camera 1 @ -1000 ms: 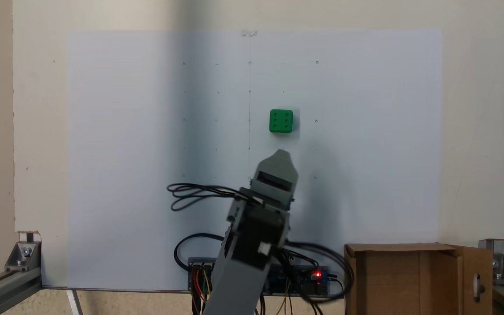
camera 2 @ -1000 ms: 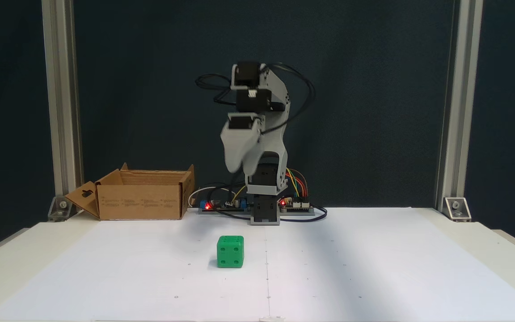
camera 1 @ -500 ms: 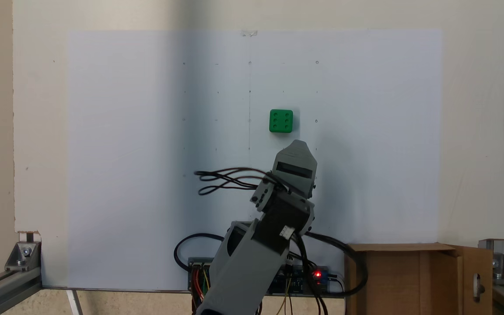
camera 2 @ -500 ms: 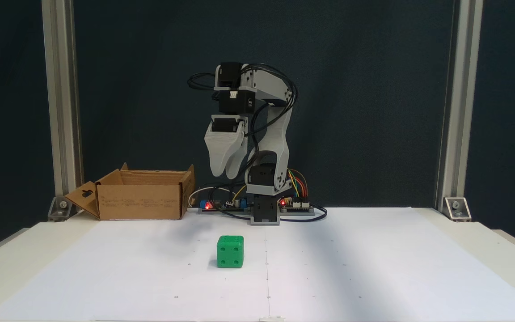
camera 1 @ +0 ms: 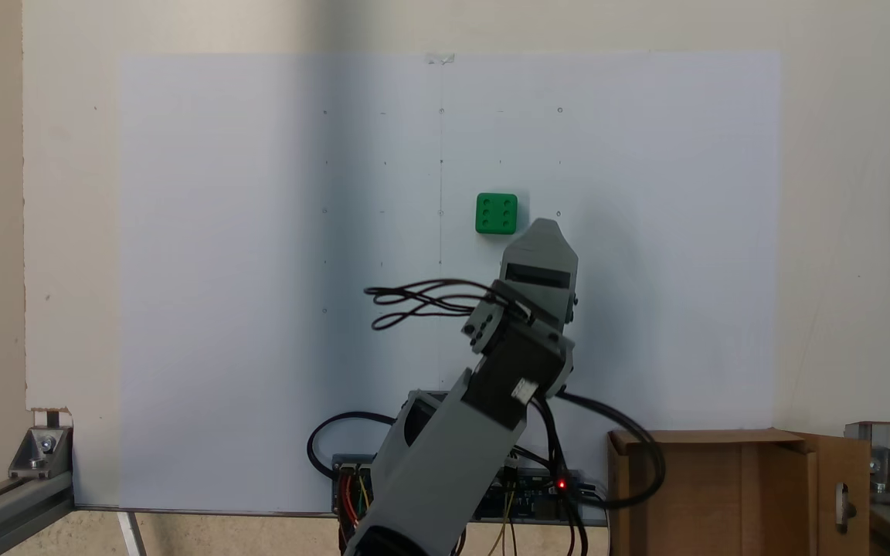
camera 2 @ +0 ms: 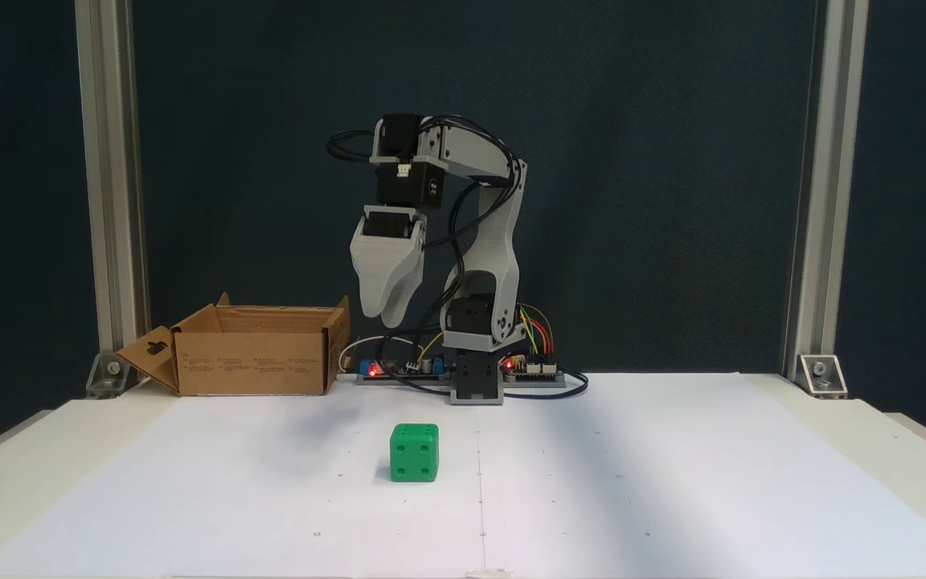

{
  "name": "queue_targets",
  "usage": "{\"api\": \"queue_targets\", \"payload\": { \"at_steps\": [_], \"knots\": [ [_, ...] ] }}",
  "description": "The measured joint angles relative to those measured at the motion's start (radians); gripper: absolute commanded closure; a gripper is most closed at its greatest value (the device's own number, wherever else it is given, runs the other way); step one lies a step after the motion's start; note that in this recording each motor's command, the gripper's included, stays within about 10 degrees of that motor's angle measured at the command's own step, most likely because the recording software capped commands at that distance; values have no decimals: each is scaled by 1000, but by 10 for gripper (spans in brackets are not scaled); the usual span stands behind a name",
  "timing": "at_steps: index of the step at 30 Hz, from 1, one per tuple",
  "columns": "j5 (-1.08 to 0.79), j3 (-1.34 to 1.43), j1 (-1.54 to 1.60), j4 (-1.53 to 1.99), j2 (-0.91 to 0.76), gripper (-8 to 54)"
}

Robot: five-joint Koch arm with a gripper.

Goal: Grasp a green dice and put it in the bin.

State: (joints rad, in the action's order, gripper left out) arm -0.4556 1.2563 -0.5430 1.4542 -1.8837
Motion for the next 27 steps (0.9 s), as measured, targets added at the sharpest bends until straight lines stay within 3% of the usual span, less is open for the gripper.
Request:
{"api": "queue_targets", "payload": {
  "at_steps": [27],
  "knots": [
    [0, 0, 170, -97, 232, 17]
  ]
}}
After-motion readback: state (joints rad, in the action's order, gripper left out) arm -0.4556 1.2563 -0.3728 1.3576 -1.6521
